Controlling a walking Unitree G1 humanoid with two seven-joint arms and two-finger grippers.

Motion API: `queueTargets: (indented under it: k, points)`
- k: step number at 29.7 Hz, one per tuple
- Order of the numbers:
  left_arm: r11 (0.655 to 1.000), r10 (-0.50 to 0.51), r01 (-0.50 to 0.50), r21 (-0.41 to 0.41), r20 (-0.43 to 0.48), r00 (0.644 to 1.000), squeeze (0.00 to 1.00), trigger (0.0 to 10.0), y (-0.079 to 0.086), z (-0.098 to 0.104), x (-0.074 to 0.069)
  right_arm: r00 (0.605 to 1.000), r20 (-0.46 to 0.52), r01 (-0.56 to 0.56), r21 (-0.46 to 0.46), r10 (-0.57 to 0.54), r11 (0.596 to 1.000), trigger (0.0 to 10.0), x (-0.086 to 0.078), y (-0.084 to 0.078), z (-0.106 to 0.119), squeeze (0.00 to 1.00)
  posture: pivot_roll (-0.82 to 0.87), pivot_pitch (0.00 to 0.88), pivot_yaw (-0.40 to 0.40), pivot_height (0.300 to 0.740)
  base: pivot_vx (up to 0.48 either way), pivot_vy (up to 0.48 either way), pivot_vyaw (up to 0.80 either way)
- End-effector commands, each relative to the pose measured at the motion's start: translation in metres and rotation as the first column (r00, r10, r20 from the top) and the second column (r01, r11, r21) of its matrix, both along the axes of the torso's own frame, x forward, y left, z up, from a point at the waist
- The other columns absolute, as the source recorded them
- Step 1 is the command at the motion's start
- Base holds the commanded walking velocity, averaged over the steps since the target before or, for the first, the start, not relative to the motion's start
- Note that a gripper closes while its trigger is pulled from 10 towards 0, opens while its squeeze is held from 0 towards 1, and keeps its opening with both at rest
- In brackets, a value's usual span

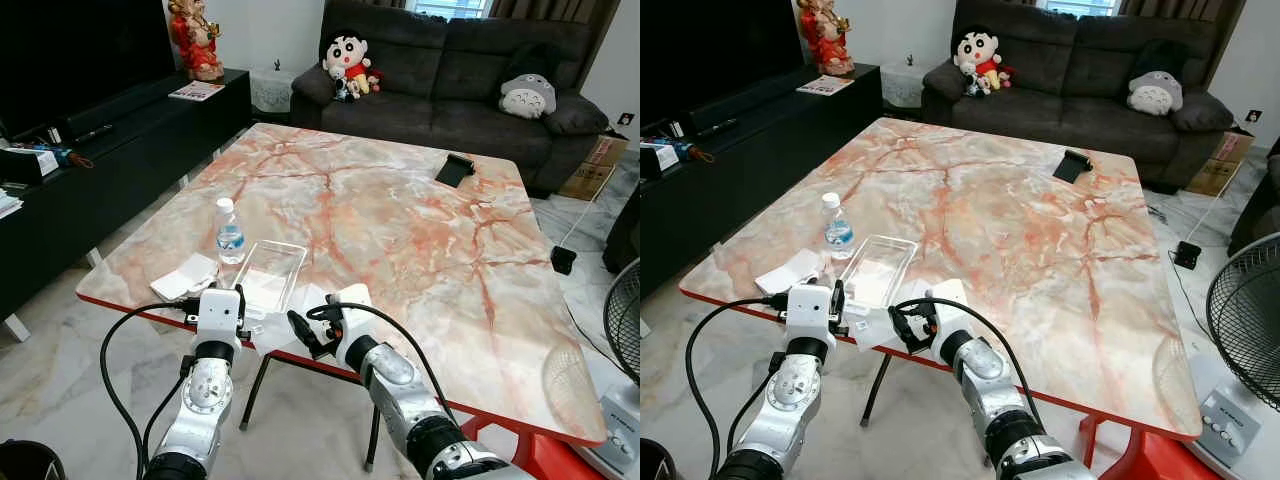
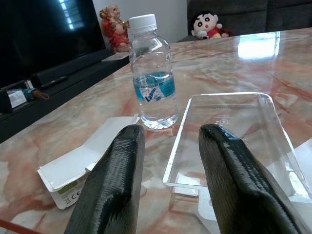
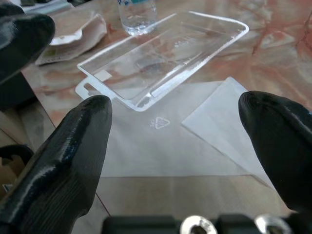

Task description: Picking trash to rubbish bin

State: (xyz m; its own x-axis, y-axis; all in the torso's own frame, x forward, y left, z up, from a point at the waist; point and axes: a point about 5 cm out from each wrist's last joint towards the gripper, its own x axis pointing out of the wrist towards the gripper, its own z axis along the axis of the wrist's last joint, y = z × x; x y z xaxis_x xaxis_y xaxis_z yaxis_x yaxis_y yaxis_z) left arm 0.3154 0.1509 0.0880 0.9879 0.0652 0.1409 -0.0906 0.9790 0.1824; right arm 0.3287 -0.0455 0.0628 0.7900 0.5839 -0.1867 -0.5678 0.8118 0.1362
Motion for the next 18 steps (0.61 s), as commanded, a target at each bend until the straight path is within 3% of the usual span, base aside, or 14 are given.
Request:
queueTargets:
  k: [1,18]
  points:
    - [1.000,-0.020,0.020,0.007,0.007,1.000,0.00,10.0,-0.0026,0.0041,0.0016,1.000,-0.002,-0.006,-0.016,0.006,1.000,10.0,0.0029,0.0029,0.0032,0.00,0.03,0.000,-0.071,0.740,0.000,0.000,0.00]
    - [0.996,-0.078,0.079,0.036,-0.013,0.997,0.00,10.0,-0.0115,0.0037,0.0023,0.999,-0.037,0.012,-0.053,-0.014,0.999,10.0,0.0037,0.0097,0.0009,0.00,0.05,0.000,-0.068,0.740,0.000,0.000,0.00]
